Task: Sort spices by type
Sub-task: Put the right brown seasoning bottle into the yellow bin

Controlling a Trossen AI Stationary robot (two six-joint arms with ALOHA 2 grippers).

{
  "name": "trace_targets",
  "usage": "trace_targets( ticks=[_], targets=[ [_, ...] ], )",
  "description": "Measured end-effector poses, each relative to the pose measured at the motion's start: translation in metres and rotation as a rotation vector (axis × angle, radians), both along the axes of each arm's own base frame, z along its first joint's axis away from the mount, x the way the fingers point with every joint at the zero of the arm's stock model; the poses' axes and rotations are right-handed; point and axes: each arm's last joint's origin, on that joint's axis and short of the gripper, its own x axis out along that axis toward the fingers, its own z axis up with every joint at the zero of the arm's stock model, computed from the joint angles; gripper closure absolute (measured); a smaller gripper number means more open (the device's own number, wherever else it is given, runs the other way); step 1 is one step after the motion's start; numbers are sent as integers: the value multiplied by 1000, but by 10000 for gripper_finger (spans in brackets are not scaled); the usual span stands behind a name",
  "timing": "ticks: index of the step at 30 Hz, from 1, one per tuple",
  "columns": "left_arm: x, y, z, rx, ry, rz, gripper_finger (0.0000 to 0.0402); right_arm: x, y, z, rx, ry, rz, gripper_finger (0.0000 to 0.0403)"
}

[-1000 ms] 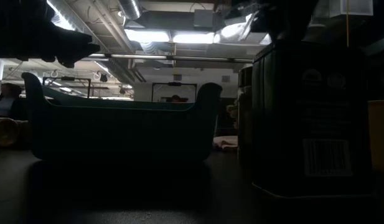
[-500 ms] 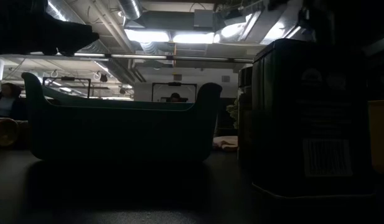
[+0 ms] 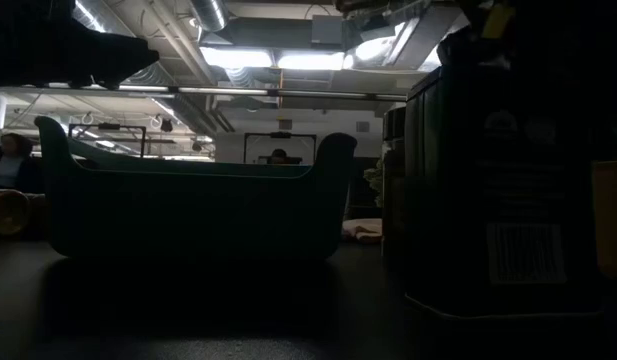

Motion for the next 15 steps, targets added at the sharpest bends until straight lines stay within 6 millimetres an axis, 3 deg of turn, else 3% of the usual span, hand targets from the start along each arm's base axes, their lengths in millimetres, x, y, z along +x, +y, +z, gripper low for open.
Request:
trace_targets(
  ticks=[15],
  targets=[
    [0, 0, 0, -12, -5, -3, 174, -2, -1, -18, 32, -68, 14, 210]
  ],
)
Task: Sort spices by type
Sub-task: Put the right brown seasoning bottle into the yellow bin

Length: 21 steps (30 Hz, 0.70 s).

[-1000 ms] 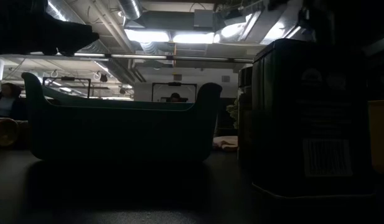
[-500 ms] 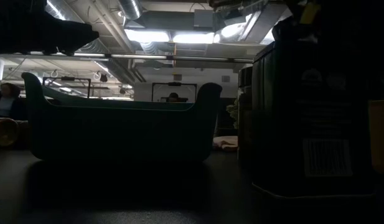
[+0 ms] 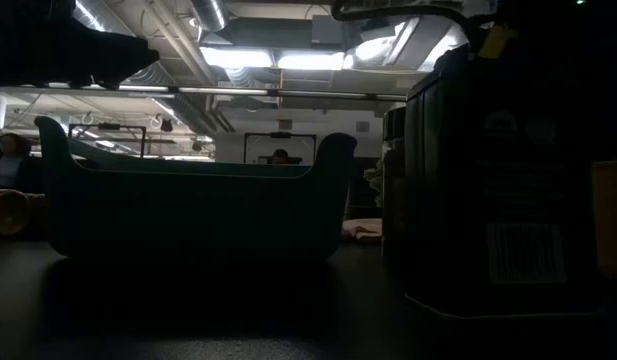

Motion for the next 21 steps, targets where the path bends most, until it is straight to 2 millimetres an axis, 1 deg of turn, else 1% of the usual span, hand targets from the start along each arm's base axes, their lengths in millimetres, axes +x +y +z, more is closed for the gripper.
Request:
trace_targets(
  ticks=[9, 21],
  targets=[
    [0, 0, 0, 0, -1, 0, 174, 0, 0, 0, -13, -4, 3, 182],
    [0, 0, 0, -2, -1, 0, 174, -1, -1, 2, -20, 15, 5, 178]
  ],
)
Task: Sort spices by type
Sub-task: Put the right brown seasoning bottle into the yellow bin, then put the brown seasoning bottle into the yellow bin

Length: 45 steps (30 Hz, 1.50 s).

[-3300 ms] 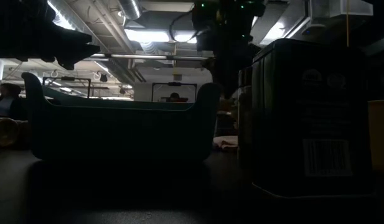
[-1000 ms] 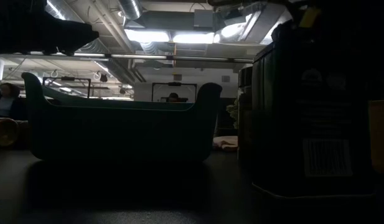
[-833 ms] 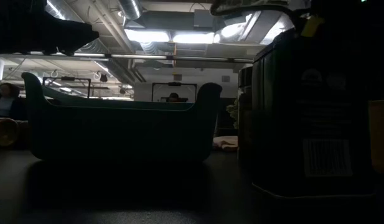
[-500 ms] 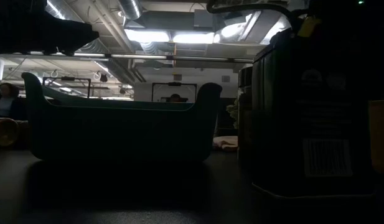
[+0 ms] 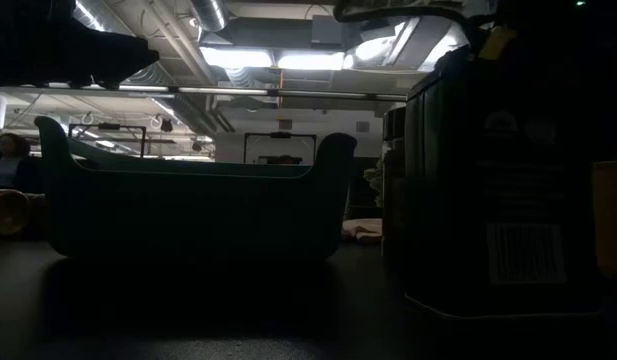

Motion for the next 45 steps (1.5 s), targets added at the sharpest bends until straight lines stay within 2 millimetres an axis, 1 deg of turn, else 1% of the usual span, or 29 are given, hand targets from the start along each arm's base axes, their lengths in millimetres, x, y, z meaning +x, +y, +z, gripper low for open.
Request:
trace_targets(
  ticks=[13, 18, 21, 25, 28, 31, 35, 38, 41, 45],
  targets=[
    [0, 0, 0, -20, -4, -5, 174, 1, 1, 38, -31, 61, 3, 178],
    [0, 0, 0, -20, -6, -5, 174, 3, -1, 55, -106, 39, 72, 178],
    [0, 0, 0, -20, -7, -5, 174, 9, -6, 67, -173, -5, 127, 178],
    [0, 0, 0, -20, -7, -5, 174, 21, -20, 84, -266, -60, 218, 178],
    [0, 0, 0, -20, -7, -5, 174, 33, -37, 93, -334, -83, 316, 178],
    [0, 0, 0, -20, -7, -5, 174, 51, -59, 97, -347, -109, 425, 178],
    [0, 0, 0, -20, -6, -5, 174, 75, -95, 98, -252, -177, 596, 178],
    [0, 0, 0, -20, -6, -4, 174, 90, -126, 101, -169, -267, 704, 178],
    [0, 0, 0, -22, -5, -5, 174, 101, -158, 105, -147, -391, 736, 178],
    [0, 0, -1, -48, 0, -11, 174, 112, -196, 113, -164, -561, 692, 178]
  ],
)
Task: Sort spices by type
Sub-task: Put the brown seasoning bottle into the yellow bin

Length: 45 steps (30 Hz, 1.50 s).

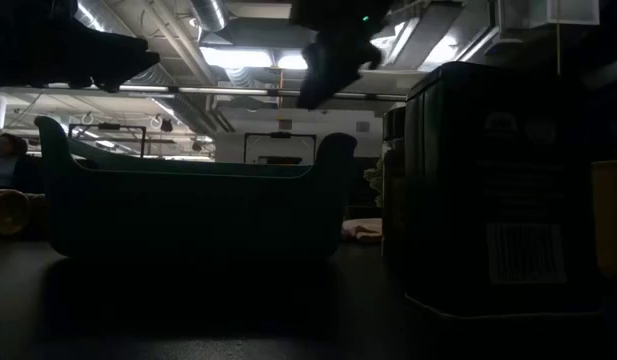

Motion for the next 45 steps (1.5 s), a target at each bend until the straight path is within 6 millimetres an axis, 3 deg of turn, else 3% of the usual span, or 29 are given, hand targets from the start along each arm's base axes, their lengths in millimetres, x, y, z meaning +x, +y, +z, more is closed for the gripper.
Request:
trace_targets(
  ticks=[5, 9, 21, 37, 45],
  targets=[
    [0, 0, 0, -42, -8, -8, 174, 12, -32, -6, 83, -110, 7, 178],
    [0, 0, 0, -60, -7, -12, 174, 24, -44, -25, 159, -123, 32, 178],
    [0, 0, -2, -66, 14, -12, 174, 54, -49, -86, 308, -82, -79, 178],
    [1, 0, -6, -90, 43, -7, 174, 66, -53, -117, 310, -72, -156, 178],
    [2, 0, -8, -96, 64, -1, 174, 65, -54, -117, 281, -71, -179, 178]
  ],
)
